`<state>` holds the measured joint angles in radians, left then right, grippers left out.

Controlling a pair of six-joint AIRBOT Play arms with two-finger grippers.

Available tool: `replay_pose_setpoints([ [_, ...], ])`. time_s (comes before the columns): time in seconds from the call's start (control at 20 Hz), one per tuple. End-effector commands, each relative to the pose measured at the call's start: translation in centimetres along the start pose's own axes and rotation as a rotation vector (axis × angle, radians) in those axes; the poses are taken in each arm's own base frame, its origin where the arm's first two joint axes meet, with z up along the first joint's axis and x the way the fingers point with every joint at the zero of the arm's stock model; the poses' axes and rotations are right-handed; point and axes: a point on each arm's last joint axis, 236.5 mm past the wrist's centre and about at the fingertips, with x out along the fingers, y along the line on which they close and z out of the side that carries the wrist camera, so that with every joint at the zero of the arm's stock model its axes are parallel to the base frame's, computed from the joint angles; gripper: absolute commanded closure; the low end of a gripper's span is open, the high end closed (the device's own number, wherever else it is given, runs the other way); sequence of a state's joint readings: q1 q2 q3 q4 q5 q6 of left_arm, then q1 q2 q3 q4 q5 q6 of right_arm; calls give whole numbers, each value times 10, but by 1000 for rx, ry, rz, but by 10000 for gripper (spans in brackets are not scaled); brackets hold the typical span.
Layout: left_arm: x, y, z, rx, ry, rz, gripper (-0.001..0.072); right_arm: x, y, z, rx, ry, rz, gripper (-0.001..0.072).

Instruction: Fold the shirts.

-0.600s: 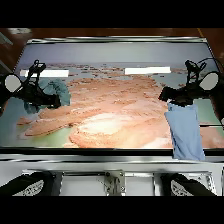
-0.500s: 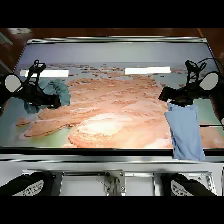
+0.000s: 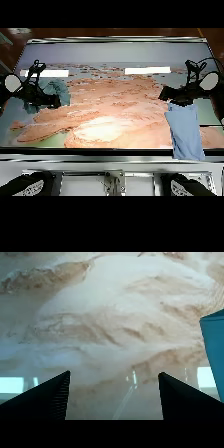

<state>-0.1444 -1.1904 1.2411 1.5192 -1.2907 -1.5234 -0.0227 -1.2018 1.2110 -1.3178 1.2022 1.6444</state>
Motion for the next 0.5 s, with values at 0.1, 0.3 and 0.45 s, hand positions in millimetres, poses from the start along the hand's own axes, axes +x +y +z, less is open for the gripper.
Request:
replay_pose_setpoints([
  [0.1,1,0,3,-2,-11,-3,1,0,1,9,-1,-36,2,37],
  [0.3,5,-1,35,-7,-136,-6,1,0,0,1,-1,-6,0,37],
  [0.45,13,-5,28,-15,-94,-26,1,0,0,-3,-1,15,-1,37],
])
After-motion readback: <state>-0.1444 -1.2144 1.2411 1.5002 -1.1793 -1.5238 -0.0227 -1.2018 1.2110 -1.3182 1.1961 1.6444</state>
